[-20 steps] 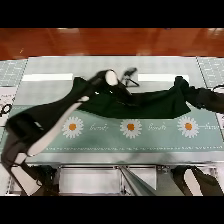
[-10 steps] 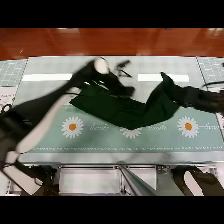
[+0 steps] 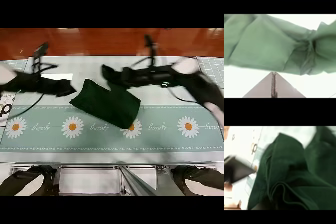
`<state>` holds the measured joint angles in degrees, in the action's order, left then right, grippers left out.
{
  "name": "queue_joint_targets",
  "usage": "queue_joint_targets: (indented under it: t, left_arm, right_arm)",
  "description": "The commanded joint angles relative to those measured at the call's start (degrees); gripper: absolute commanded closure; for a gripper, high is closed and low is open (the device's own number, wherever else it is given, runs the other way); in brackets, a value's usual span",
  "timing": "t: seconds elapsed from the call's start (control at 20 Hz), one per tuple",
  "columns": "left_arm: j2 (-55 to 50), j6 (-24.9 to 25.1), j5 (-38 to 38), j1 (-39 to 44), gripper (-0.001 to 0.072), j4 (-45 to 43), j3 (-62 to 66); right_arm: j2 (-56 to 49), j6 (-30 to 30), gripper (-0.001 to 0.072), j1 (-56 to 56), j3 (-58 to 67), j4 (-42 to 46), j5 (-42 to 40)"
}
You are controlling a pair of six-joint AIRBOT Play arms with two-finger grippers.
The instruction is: Fold the shirts.
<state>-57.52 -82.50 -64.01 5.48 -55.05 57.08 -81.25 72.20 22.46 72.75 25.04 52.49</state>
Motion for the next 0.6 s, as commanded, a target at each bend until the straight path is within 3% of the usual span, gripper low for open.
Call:
queue_joint_targets:
  t: [0.0,0.4,0.45,0.55]
  left_arm:
    - [13.4,0.8,1.0,-5.2,0.0682,-0.2,-11.1]
    - [15.8,0.8,1.3,-5.1,0.0682,0.2,-13.4]
    - [15.8,0.8,2.1,-5.2,0.0682,0.2,-13.5]
    - [15.8,0.8,4.4,-5.2,0.0682,0.2,-14.4]
  right_arm:
    - [-16.7,-0.5,0.0691,6.8,12.3,-2.6,-2.6]
    - [-28.4,-0.3,0.0688,8.4,20.7,-8.7,-4.6]
    - [-28.5,-0.3,0.0628,8.4,20.7,-8.9,-5.2]
    - [-28.5,-0.3,0.0285,8.2,20.7,-9.9,-5.4]
